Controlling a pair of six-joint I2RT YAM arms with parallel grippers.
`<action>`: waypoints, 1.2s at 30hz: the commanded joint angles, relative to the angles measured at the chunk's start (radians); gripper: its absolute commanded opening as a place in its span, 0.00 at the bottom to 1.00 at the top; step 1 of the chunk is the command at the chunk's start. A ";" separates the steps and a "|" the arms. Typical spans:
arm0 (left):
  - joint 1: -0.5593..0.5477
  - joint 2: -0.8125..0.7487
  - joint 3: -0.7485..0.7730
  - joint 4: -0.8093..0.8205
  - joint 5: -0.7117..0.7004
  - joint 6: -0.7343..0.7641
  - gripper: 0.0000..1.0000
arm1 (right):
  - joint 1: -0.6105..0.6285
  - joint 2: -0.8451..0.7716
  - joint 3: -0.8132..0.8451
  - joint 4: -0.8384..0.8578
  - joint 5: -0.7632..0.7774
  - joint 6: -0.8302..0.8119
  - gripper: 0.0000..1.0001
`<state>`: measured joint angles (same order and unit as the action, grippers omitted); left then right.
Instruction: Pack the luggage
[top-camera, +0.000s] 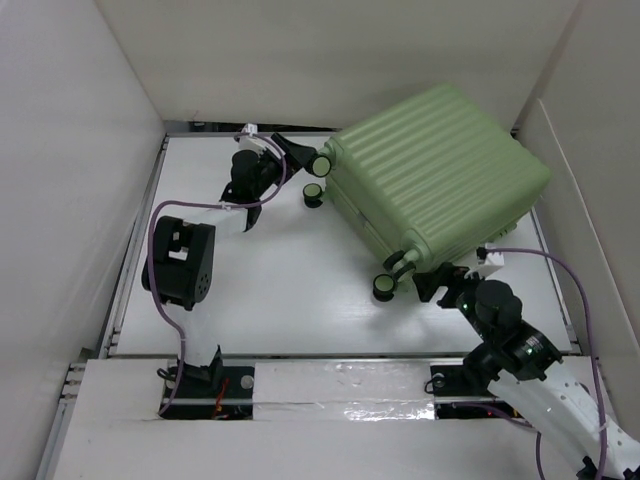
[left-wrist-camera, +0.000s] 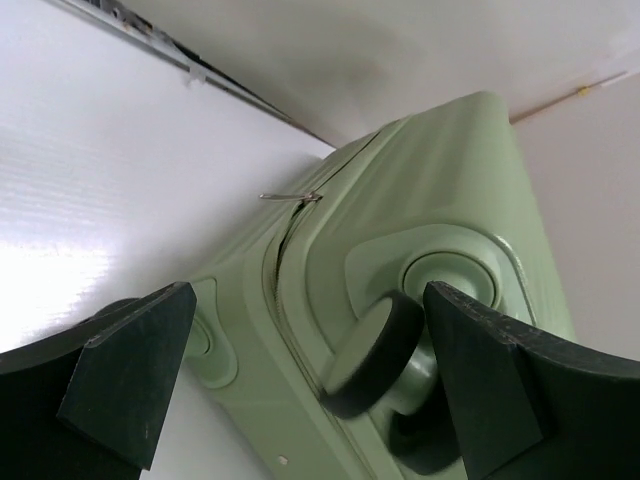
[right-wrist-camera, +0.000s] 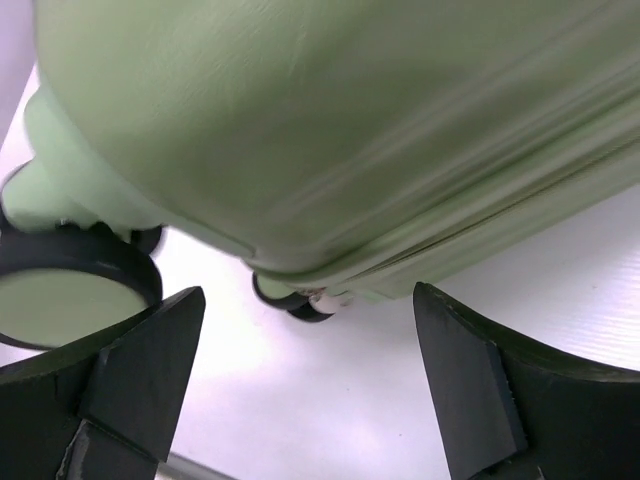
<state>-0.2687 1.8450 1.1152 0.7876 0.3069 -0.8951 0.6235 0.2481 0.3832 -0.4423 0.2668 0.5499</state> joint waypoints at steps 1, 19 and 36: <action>-0.001 -0.010 0.023 0.076 0.059 -0.048 0.99 | 0.005 0.003 0.036 0.005 0.121 0.041 0.89; -0.032 0.128 0.026 0.420 0.055 -0.318 0.70 | -0.042 0.145 0.033 0.157 0.278 0.012 0.58; -0.012 -0.139 -0.406 0.791 -0.092 -0.248 0.00 | -0.401 0.436 0.040 0.517 -0.295 -0.202 0.36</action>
<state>-0.2775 1.8053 0.7860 1.2686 0.2420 -1.1896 0.2558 0.5888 0.4038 -0.1326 0.1761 0.4271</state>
